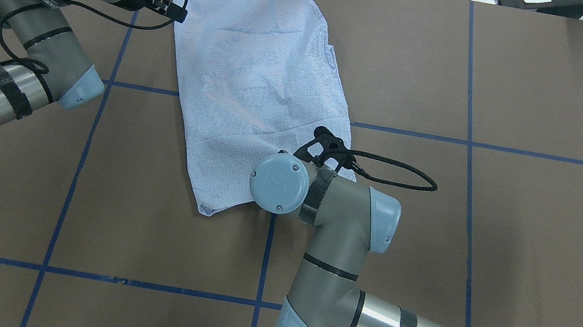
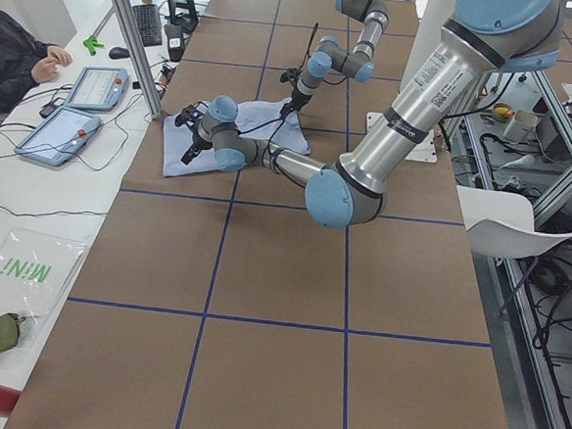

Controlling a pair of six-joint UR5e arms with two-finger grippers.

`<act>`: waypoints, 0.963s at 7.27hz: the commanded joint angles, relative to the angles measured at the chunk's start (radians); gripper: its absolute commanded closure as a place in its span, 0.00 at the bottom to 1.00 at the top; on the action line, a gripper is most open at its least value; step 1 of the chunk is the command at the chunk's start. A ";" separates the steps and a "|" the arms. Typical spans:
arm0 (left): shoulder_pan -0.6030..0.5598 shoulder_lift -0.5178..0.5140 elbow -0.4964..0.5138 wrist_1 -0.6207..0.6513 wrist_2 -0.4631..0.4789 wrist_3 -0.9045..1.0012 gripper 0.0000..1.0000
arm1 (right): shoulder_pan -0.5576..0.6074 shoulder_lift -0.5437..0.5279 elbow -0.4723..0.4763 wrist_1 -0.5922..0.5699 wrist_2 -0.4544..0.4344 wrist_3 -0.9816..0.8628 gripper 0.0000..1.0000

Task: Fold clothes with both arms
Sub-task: 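Lower the right gripper onto the shirt corner nearest the robot and grasp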

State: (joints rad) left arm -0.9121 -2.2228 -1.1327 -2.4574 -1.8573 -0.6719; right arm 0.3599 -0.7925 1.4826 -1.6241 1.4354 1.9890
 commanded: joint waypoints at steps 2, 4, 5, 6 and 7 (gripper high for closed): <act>0.001 0.000 -0.001 0.000 0.000 0.000 0.00 | -0.004 0.010 -0.015 0.001 -0.012 -0.012 0.84; 0.001 0.000 -0.001 0.000 0.000 0.000 0.00 | -0.006 0.016 -0.015 0.004 -0.012 -0.013 1.00; 0.001 0.000 -0.012 0.002 0.000 0.000 0.00 | -0.004 0.019 -0.012 0.004 -0.012 -0.015 1.00; 0.001 0.012 -0.031 0.005 0.000 -0.002 0.00 | -0.004 0.019 0.001 0.003 -0.012 -0.016 1.00; 0.002 0.029 -0.051 0.008 -0.003 -0.002 0.00 | -0.002 0.024 0.002 0.003 -0.012 -0.016 1.00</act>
State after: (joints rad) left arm -0.9106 -2.2103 -1.1613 -2.4533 -1.8584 -0.6729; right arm 0.3562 -0.7727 1.4792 -1.6209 1.4235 1.9735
